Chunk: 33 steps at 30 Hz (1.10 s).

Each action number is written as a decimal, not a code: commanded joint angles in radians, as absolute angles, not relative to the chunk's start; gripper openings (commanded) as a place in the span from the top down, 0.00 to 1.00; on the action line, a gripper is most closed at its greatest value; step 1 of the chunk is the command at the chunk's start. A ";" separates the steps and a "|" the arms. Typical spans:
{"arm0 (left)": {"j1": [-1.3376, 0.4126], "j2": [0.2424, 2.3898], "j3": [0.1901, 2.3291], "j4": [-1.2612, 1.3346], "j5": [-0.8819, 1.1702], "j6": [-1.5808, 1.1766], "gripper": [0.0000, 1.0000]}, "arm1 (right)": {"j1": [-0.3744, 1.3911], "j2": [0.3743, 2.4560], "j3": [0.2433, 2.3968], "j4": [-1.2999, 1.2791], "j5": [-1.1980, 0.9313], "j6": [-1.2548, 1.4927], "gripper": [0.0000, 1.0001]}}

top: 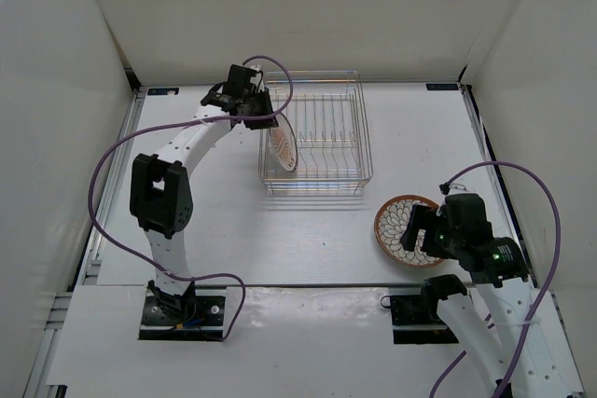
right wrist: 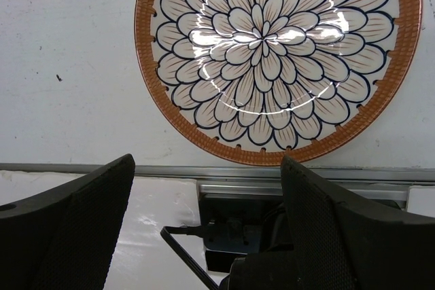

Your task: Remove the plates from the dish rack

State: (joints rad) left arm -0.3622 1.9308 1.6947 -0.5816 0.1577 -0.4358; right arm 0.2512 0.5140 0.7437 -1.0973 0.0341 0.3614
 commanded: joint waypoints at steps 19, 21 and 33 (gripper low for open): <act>-0.537 1.799 1.879 -0.600 -0.036 -0.199 0.91 | 0.258 0.483 0.736 -1.072 0.014 0.342 0.11; -0.546 1.783 1.870 -0.592 -0.063 -0.181 0.93 | 0.255 0.479 0.739 -1.072 0.015 0.344 0.11; -0.577 1.585 1.784 -0.567 -0.166 -0.189 0.93 | 0.256 0.474 0.735 -1.071 0.014 0.342 0.11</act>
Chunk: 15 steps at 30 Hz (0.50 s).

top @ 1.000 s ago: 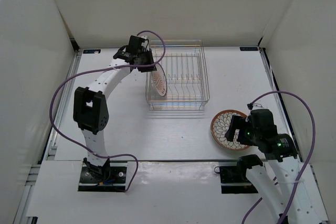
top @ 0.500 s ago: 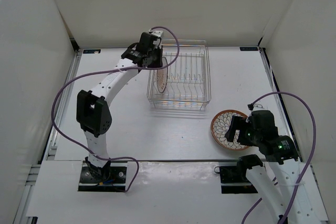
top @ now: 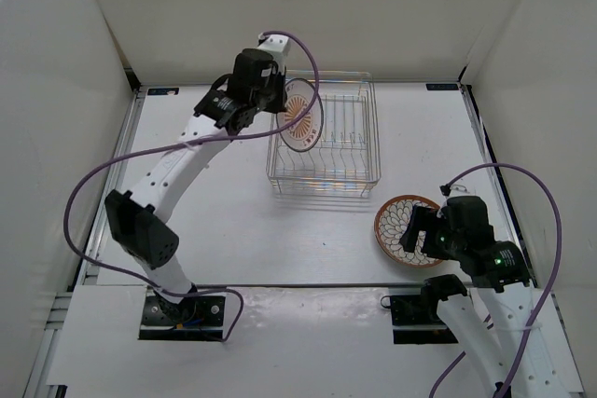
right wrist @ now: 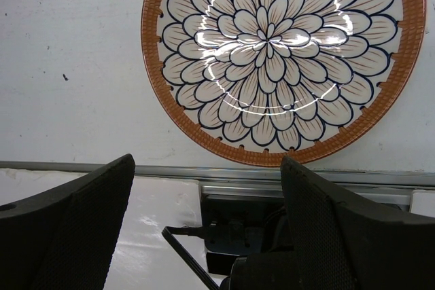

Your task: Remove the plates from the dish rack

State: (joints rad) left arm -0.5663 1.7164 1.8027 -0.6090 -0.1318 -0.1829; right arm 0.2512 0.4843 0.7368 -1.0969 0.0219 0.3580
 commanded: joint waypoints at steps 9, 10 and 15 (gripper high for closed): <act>-0.486 1.199 1.358 -0.721 0.037 -0.402 0.97 | 0.252 0.440 0.733 -1.069 0.015 0.345 0.11; -0.459 1.136 1.268 -0.704 0.072 -0.446 0.97 | 0.255 0.440 0.735 -1.069 0.018 0.347 0.11; -0.426 0.979 0.897 -0.622 0.294 -0.558 0.99 | 0.253 0.433 0.735 -1.069 0.011 0.345 0.11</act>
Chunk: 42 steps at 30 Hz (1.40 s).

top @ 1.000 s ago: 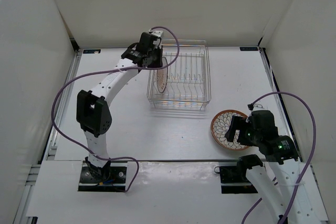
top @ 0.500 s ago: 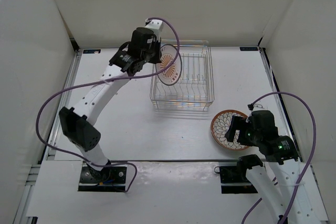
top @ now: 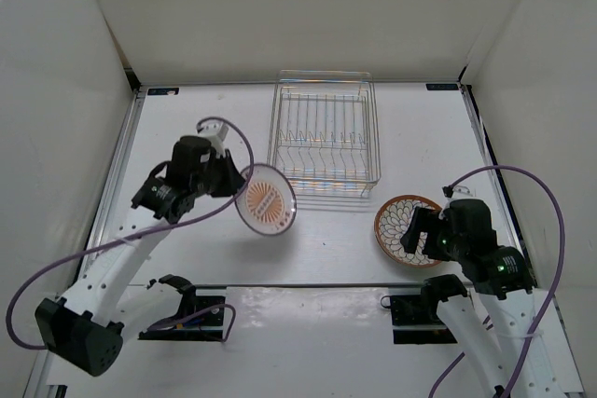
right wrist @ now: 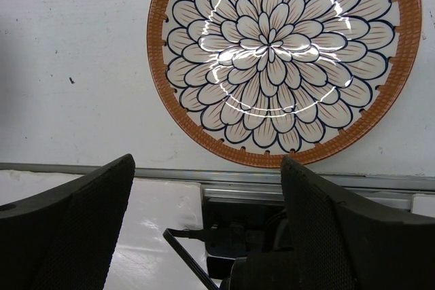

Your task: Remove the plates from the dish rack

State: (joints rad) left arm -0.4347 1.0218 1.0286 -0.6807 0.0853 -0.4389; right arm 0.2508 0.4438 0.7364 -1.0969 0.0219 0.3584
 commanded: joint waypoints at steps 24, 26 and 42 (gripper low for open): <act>-0.187 0.962 0.459 -0.554 0.483 -0.483 0.55 | 0.253 0.436 0.733 -1.075 0.014 0.345 0.11; -0.184 0.956 0.449 -0.557 0.471 -0.469 0.42 | 0.253 0.437 0.733 -1.072 0.015 0.345 0.11; -0.186 0.836 0.698 -0.854 0.319 -0.276 0.00 | 0.250 0.434 0.730 -1.071 0.015 0.348 0.11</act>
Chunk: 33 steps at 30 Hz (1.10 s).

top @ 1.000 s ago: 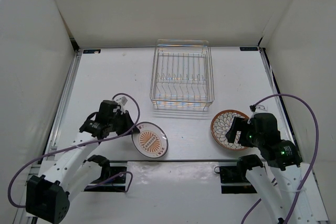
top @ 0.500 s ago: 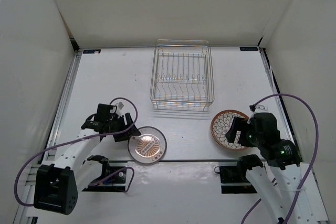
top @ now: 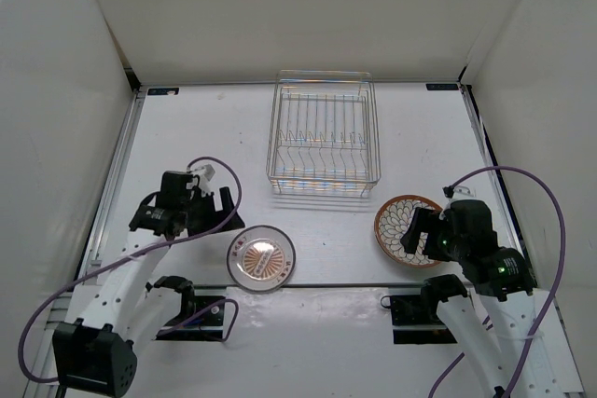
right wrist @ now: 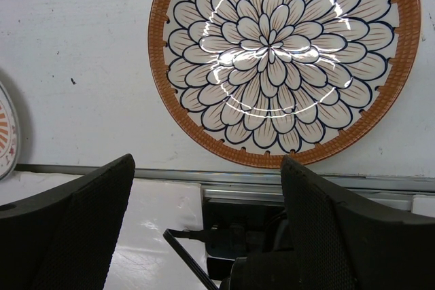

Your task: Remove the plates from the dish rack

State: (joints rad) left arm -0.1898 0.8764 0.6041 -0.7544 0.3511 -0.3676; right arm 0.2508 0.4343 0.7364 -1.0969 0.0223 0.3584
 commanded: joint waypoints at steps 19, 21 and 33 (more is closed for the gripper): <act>-0.184 0.446 0.759 -0.988 0.184 -0.090 0.00 | 0.250 0.416 0.730 -1.065 -0.075 0.304 0.11; -0.184 0.410 0.758 -0.994 0.173 -0.094 0.00 | 0.249 0.400 0.732 -1.062 -0.075 0.305 0.11; -0.186 0.359 0.733 -1.017 0.005 -0.143 0.00 | 0.252 0.345 0.727 -1.057 -0.067 0.310 0.11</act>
State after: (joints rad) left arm -0.1890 0.3218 0.7334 -0.9966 0.0719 -0.1215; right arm 0.2497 0.3519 0.7364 -1.0966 -0.0563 0.3264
